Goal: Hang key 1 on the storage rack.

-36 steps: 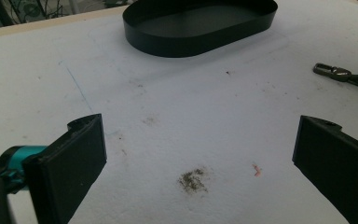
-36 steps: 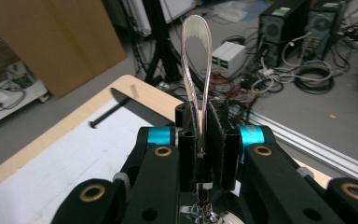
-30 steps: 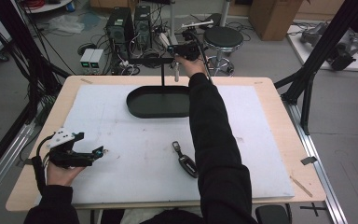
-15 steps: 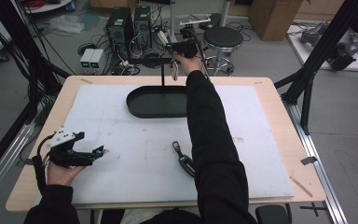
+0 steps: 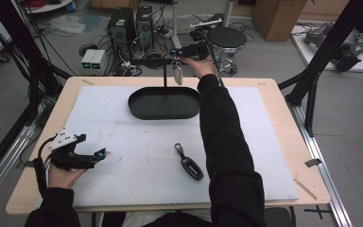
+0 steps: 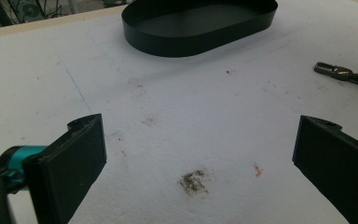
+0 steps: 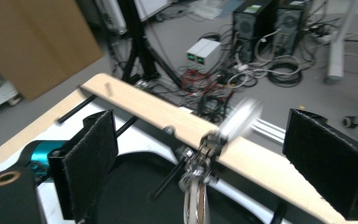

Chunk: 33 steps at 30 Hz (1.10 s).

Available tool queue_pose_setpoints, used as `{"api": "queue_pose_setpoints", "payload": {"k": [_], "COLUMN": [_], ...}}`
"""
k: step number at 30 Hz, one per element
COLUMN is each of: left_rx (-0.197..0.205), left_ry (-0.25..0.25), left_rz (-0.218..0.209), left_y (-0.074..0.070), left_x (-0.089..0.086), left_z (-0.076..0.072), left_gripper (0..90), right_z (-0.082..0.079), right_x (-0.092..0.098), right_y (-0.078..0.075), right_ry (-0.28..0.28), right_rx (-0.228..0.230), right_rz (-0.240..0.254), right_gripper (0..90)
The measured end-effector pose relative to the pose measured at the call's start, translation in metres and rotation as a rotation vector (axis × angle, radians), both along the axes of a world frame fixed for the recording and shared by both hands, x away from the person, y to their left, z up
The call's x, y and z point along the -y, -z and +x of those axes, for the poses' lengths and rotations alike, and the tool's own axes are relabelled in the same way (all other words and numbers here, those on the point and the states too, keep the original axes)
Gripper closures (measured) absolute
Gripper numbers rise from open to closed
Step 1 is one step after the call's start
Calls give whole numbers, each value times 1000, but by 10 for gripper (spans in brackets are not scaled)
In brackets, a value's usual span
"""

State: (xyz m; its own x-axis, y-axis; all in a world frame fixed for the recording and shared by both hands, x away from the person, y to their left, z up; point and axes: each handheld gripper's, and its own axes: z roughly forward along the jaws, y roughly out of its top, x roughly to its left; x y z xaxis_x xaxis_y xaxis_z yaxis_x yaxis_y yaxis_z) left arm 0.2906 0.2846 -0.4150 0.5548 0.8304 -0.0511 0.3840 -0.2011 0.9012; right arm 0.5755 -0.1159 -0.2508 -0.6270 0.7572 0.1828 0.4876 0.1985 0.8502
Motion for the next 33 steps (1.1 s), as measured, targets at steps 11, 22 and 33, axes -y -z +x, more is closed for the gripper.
{"api": "queue_pose_setpoints", "payload": {"k": [11, 22, 33], "left_rx": [-4, -5, -3], "left_ry": [7, 0, 5], "left_rz": [-1, 3, 6], "left_y": [2, 2, 1], "left_x": [2, 2, 3], "left_z": [2, 1, -2], "left_gripper": [32, 32, 31], "right_z": [-36, -61, -107], "right_x": [22, 36, 45], "right_y": [12, 7, 24], "right_ry": [-9, -55, -62], "right_rx": [-25, -26, -62], "right_rz": [-69, -103, -152], "right_gripper": [7, 7, 7]}}
